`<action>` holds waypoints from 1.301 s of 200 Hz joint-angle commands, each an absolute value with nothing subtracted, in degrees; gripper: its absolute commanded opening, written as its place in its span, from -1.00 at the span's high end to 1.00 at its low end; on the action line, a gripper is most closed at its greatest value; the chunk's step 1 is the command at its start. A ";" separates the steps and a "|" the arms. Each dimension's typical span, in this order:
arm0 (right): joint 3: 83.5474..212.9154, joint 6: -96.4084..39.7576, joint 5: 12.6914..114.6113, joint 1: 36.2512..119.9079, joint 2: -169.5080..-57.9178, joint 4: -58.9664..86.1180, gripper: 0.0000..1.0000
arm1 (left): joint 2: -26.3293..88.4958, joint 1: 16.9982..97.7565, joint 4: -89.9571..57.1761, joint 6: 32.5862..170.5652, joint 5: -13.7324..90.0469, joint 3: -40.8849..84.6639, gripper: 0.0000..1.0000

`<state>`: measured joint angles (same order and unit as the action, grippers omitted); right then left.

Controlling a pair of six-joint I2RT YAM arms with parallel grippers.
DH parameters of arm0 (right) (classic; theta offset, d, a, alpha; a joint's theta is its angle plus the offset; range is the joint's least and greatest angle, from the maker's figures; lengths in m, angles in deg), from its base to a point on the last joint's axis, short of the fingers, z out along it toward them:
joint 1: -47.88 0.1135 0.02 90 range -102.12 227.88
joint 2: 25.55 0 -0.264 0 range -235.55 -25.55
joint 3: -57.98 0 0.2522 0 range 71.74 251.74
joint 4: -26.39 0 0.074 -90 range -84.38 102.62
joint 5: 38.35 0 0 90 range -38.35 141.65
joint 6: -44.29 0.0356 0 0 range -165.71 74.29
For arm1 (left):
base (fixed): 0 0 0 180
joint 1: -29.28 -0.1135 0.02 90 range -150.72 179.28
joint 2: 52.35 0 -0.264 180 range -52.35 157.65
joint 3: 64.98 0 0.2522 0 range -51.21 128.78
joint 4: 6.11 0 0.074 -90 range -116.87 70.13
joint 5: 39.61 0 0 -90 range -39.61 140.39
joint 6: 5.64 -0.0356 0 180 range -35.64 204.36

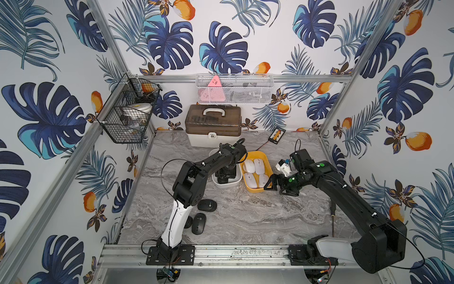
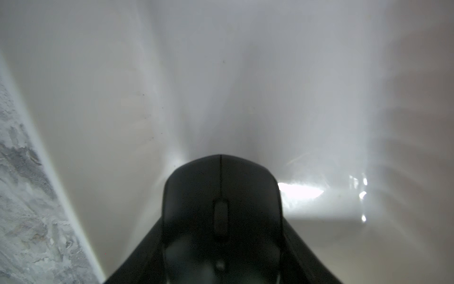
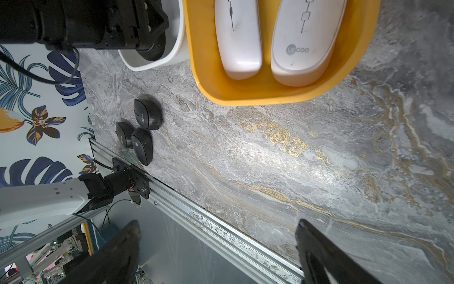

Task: Place the mice by color into the storage box
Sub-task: Place the mouse in the storage box, then adjust the mouse at the center of the board.

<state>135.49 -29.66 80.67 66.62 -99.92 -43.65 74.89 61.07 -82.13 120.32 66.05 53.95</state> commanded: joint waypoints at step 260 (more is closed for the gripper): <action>135.29 -30.49 82.24 66.66 -99.03 -42.79 -1.00 | 38.49 54.09 -64.44 138.31 55.78 9.26 0.58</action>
